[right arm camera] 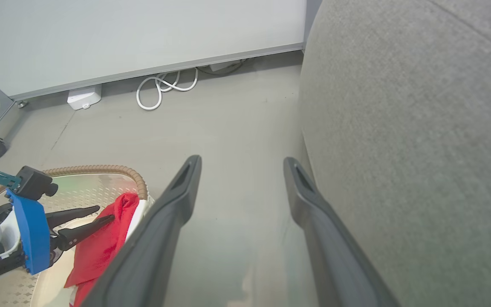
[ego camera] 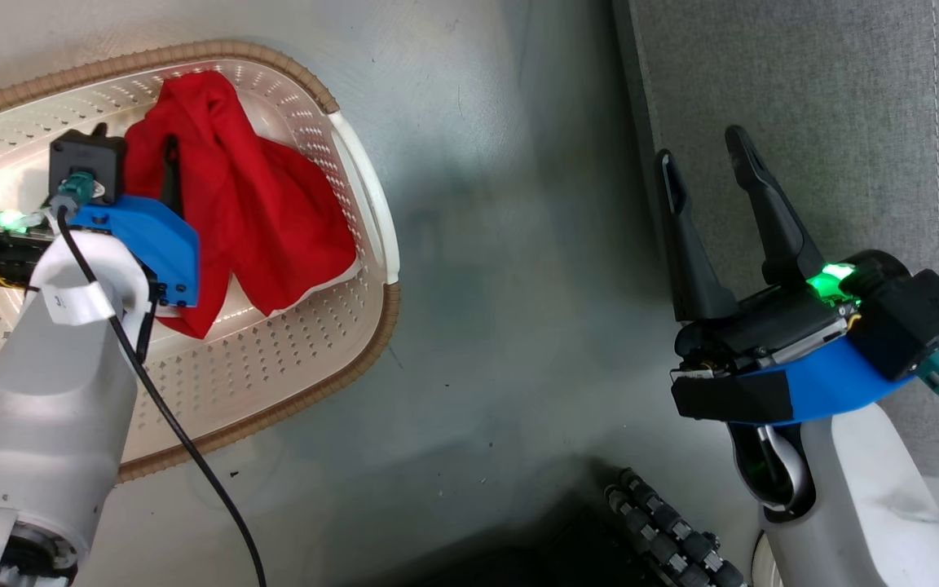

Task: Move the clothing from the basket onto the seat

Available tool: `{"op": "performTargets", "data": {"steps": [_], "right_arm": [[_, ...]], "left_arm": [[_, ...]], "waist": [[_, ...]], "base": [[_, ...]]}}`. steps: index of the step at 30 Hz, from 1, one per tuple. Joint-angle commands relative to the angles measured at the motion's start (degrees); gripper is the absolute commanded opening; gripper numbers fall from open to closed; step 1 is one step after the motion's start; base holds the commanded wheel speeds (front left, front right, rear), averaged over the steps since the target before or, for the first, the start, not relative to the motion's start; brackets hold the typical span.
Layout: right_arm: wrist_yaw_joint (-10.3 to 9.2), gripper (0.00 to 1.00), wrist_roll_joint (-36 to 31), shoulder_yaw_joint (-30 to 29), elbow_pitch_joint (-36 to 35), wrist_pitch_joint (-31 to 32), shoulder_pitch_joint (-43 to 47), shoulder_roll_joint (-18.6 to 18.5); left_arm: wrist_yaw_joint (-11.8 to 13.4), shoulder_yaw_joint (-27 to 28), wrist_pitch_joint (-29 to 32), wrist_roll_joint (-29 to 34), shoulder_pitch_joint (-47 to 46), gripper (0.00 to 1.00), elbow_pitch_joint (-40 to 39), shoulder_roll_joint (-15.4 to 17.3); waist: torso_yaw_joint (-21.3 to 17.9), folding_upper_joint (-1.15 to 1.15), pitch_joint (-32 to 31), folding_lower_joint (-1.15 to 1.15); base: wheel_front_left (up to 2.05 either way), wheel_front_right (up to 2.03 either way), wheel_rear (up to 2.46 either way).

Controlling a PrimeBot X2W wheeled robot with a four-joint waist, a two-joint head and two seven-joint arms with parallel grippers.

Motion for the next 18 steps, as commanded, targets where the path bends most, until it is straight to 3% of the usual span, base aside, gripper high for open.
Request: {"op": "performTargets", "data": {"steps": [1, 6, 12, 13, 14, 15, 18], "right_arm": [[0.02, 1.0, 0.26, 0.12, -0.45, -0.09, 0.66, 0.2], [0.01, 1.0, 0.59, 0.4, -0.88, -0.08, 1.37, 0.19], [0.02, 1.0, -0.08, 0.22, -2.23, 0.53, 2.13, 0.19], [0.01, 1.0, -0.22, 0.12, -2.46, 0.7, 2.2, 0.18], [0.02, 1.0, -0.4, 0.04, -2.65, 0.83, 2.22, 0.18], [0.02, 1.0, -0.44, -0.04, -2.79, 0.85, 2.29, 0.18], [0.02, 1.0, -0.44, -0.16, -2.99, 1.08, 2.36, 0.18]], "left_arm": [[1.31, -0.04, 0.31, 0.24, -1.55, 1.0, 1.46, -0.01], [1.01, 0.68, 2.52, -1.33, -2.27, 1.0, 4.82, -1.3], [-1.39, 1.65, 4.84, -4.02, -2.3, 1.0, 8.36, -2.99], [-1.71, 1.59, 4.79, -4.14, -2.45, 0.87, 8.61, -3.0], [-1.93, 1.45, 4.61, -4.24, -2.66, 0.36, 8.79, -2.99], [-2.49, 1.3, 4.76, -4.43, -2.62, 0.0, 9.01, -3.19], [-3.0, 1.06, 4.84, -4.65, -3.01, 0.0, 9.6, -3.34]], "waist": [[0.02, 0.0, 0.17, -0.01], [0.1, 0.0, 0.36, -0.01], [0.79, 0.0, 0.5, -0.01], [0.9, 0.0, 0.55, -0.01], [1.0, 0.0, 0.59, -0.01], [1.07, 0.0, 0.59, -0.01], [1.12, 0.0, 0.5, -0.01]], "base": [[0.0, 0.0, 0.0], [0.0, 0.0, 0.0], [0.05, 0.05, 0.05], [0.03, 0.03, 0.03], [0.02, 0.02, 0.02], [0.0, 0.0, 0.0], [0.0, 0.0, 0.0]]}}
